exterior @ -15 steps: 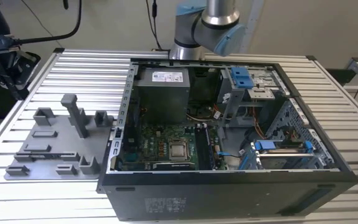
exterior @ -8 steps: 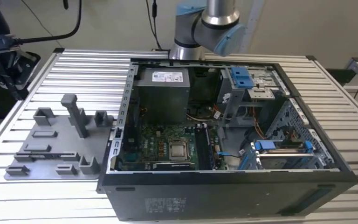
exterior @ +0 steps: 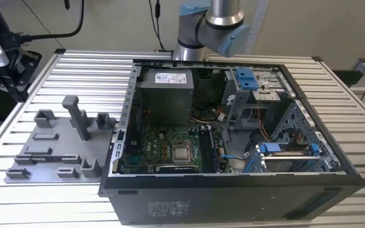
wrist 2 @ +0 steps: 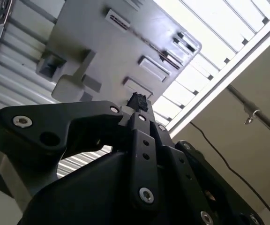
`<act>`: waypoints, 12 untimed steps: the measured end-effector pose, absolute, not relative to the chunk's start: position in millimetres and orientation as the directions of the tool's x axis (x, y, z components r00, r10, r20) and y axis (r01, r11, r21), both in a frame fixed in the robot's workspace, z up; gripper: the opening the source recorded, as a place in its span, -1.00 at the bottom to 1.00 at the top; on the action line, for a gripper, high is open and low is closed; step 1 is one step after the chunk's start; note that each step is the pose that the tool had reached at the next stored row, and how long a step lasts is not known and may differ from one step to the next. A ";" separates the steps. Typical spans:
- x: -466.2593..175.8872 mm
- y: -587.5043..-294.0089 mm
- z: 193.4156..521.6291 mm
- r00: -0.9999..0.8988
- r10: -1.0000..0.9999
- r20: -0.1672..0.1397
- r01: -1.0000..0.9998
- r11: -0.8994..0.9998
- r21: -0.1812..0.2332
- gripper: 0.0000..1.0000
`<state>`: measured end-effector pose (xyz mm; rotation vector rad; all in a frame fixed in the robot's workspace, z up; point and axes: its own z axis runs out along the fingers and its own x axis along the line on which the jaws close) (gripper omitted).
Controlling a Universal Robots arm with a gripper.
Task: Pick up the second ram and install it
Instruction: 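Pick up the second ram and move it above second insertion slot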
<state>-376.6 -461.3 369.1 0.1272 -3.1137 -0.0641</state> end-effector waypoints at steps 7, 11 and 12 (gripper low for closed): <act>-376.8 -461.4 368.7 -0.986 -0.164 0.015 -0.164 0.986 0.039 -0.79; -377.1 -461.3 368.5 -0.977 -0.213 0.014 -0.213 0.976 0.039 -0.79; -377.1 -461.4 368.4 -0.974 -0.225 0.014 -0.225 0.974 0.039 -0.79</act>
